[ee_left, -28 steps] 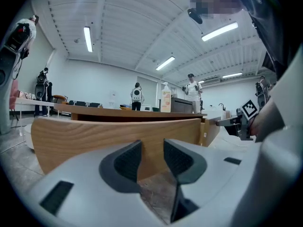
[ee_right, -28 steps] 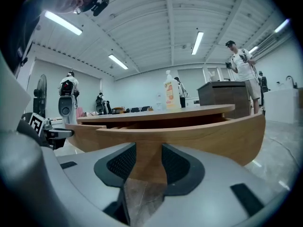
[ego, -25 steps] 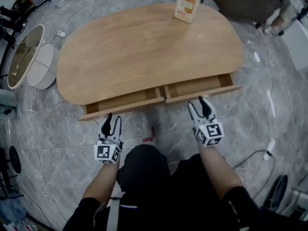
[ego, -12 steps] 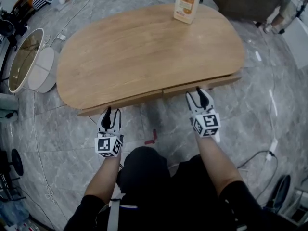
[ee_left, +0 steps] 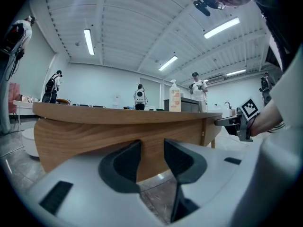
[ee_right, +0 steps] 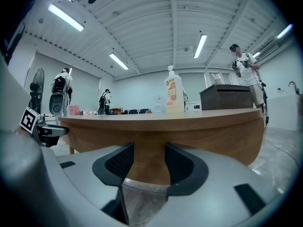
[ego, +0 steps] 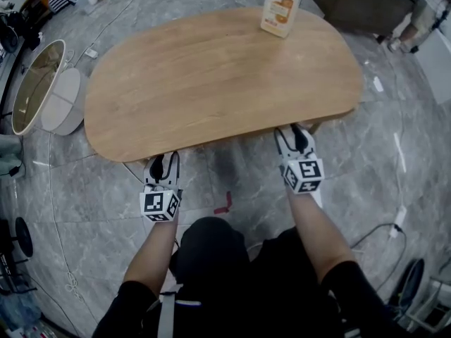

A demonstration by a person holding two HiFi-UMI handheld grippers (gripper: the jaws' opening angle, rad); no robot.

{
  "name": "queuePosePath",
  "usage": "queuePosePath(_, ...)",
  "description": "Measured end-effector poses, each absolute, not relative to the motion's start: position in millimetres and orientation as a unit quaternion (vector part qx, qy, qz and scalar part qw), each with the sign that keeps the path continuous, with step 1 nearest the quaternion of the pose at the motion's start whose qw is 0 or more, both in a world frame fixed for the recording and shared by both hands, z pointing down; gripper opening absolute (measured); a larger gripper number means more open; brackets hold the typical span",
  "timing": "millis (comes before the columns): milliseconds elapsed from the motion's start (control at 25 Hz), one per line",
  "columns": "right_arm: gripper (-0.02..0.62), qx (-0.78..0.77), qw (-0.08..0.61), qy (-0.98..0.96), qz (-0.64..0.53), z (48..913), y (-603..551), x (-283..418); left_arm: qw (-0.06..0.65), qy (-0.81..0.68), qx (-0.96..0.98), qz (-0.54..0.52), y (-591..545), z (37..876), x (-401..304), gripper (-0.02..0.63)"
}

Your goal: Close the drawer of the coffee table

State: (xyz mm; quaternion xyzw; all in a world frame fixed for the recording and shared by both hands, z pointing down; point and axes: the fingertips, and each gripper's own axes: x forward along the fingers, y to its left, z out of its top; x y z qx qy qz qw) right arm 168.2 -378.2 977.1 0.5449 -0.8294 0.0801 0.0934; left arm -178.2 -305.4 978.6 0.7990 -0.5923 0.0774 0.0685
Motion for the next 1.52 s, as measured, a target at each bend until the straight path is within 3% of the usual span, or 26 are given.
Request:
queuePosePath(680, 0.19, 0.559, 0.089, -0.821, 0.077, 978, -399, 166, 0.058, -0.587, 0.804, 0.078, -313, 978, -183, 0.112)
queuePosePath(1160, 0.19, 0.521, 0.115, -0.843, 0.068, 979, -362, 151, 0.036, -0.549, 0.827, 0.114, -293, 983, -162, 0.158)
queuePosePath(1520, 0.19, 0.489, 0.104, -0.861, 0.094, 838, -250, 133, 0.082, -0.524, 0.827, 0.185, -223, 908, -156, 0.158)
